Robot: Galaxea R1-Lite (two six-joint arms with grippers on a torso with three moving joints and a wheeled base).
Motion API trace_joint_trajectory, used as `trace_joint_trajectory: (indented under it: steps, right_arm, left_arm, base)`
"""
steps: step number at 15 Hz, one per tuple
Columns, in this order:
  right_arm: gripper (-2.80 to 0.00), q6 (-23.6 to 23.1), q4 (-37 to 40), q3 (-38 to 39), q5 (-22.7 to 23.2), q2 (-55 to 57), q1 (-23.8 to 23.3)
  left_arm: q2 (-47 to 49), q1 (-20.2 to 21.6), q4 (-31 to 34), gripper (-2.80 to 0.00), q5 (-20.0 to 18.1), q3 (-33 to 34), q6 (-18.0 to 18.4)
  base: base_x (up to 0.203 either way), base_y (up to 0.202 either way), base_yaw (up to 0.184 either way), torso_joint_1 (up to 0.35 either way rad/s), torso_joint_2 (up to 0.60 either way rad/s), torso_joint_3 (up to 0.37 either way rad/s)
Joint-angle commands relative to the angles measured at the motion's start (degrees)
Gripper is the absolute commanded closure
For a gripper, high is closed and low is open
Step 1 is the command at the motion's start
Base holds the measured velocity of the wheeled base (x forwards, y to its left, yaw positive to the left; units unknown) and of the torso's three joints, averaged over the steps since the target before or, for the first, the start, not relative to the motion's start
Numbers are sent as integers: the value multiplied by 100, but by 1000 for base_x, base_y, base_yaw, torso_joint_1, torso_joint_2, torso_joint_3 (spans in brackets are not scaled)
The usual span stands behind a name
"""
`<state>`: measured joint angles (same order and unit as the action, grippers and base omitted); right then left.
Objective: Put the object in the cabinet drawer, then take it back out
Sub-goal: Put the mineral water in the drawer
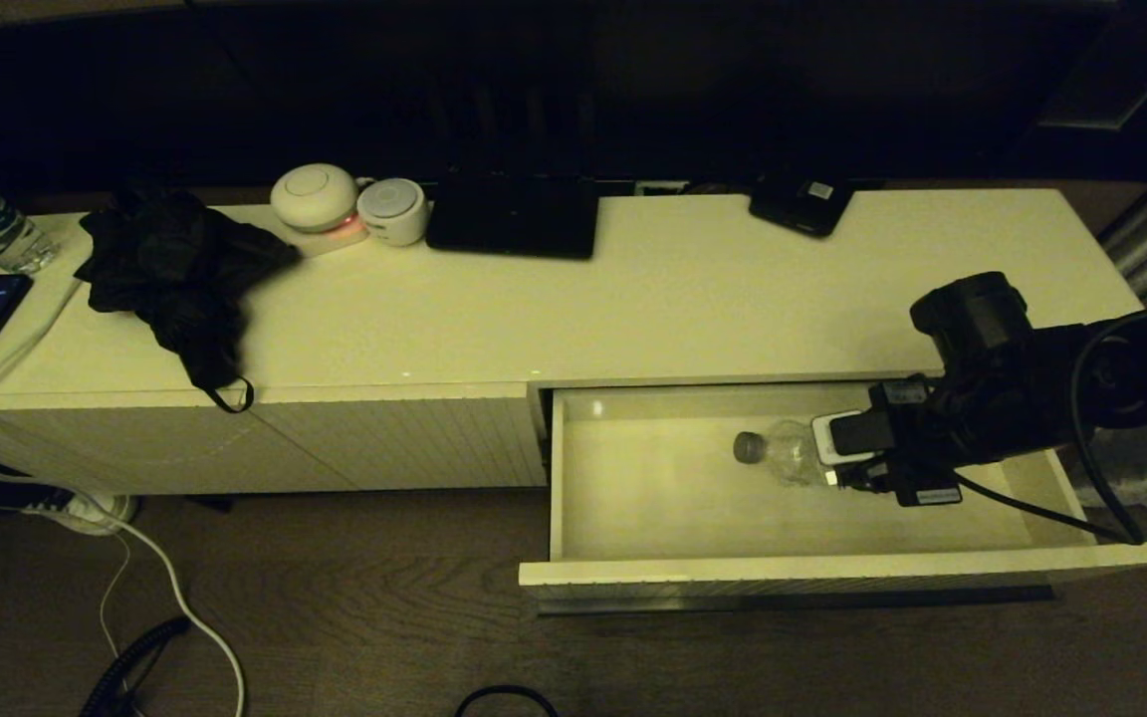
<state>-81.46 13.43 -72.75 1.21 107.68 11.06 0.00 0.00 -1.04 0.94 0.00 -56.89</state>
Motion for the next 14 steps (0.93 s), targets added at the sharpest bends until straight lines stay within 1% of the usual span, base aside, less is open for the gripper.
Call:
trace_joint_trajectory:
  steps: [1, 5, 8, 9, 11, 14]
  right_arm:
    - [0, -53, 10, -98, -11, 322, 2]
    - [0, -46, -25, -118, -22, 529, 2]
    - [0, -17, -48, -289, -15, 578, 2]
    - [-280, 31, -51, -304, -15, 557, 8]
    - [-280, 138, -25, -276, -16, 491, 11]
    - [-280, 156, -14, -239, -11, 284, 11]
  left_arm:
    - [-9, 0, -2, 0, 3, 0, -33]
    - [-9, 0, -2, 0, 3, 0, -33]
    - [-9, 0, -2, 0, 3, 0, -33]
    - [-9, 0, -2, 0, 3, 0, -33]
    - [-9, 0, -2, 0, 3, 0, -33]
    - [-9, 0, -2, 0, 3, 0, -33]
  base:
    - [0, 0, 0, 0, 0, 0]
    - [0, 0, 0, 0, 0, 0]
    - [0, 0, 0, 0, 0, 0]
    - [0, 0, 0, 0, 0, 0]
    - [0, 0, 0, 0, 0, 0]
    - [0, 0, 0, 0, 0, 0]
